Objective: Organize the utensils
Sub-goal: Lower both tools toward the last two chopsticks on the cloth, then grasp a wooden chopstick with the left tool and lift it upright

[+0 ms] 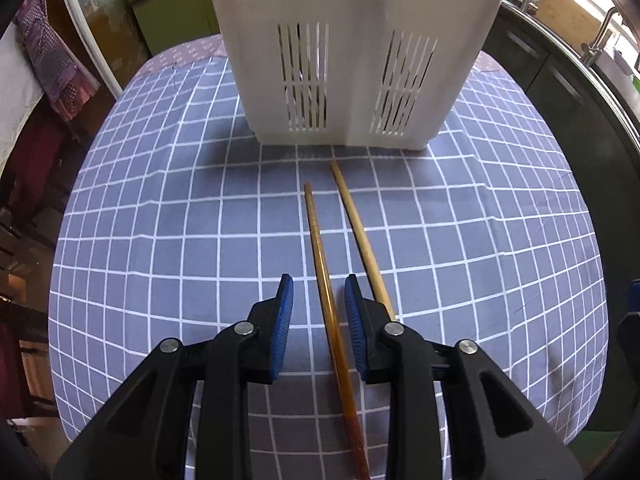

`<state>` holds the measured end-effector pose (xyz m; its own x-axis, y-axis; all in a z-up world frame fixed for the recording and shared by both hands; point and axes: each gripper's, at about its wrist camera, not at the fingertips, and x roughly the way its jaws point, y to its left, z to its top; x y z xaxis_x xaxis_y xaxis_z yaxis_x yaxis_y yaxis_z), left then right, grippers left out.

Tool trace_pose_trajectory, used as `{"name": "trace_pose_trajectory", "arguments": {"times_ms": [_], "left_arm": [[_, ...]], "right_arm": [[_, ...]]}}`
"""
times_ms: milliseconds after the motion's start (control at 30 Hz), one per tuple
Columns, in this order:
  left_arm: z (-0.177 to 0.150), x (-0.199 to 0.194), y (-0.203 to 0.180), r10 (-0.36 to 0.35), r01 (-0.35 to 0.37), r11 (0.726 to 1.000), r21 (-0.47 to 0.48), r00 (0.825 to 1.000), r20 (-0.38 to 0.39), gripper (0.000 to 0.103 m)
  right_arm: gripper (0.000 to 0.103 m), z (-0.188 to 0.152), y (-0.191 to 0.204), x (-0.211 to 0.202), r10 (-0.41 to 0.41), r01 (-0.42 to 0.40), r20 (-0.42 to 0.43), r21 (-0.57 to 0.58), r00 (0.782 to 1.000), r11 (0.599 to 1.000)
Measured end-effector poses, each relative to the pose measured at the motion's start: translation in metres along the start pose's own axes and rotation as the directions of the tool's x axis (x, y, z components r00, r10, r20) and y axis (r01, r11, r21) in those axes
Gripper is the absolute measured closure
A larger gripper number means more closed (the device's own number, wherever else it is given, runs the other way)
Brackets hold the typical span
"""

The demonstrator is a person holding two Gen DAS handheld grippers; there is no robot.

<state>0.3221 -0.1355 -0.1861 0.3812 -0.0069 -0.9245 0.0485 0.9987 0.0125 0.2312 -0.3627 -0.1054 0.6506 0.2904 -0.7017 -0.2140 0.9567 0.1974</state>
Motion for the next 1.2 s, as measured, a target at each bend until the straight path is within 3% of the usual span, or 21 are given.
{"name": "trace_pose_trajectory", "arguments": {"times_ms": [367,567,867,1067,1200], "left_arm": [[-0.002,0.006,0.000,-0.006,0.006,1.000,0.014,1.000,-0.009,0.078],[0.000,0.004,-0.002,-0.013,0.013,0.999,0.036,1.000,-0.008,0.092],[-0.005,-0.004,-0.004,-0.031,0.031,0.998,0.049,1.000,-0.002,0.096],[-0.006,-0.044,0.007,-0.049,0.043,0.997,0.066,0.994,0.099,0.096],[-0.011,-0.079,0.018,-0.061,0.049,0.996,0.071,0.983,0.176,0.096]], "right_arm": [[0.061,0.003,0.006,0.004,0.009,-0.009,-0.021,-0.008,1.000,1.000],[0.061,0.004,0.009,0.005,0.014,-0.014,-0.026,-0.015,1.000,1.000],[0.060,0.001,0.007,0.007,0.017,-0.018,-0.038,-0.013,0.999,1.000],[0.059,0.007,0.010,0.012,0.013,-0.015,-0.061,-0.035,0.998,0.999],[0.057,0.017,0.025,0.029,0.050,-0.059,-0.126,-0.075,0.991,0.995]]}}
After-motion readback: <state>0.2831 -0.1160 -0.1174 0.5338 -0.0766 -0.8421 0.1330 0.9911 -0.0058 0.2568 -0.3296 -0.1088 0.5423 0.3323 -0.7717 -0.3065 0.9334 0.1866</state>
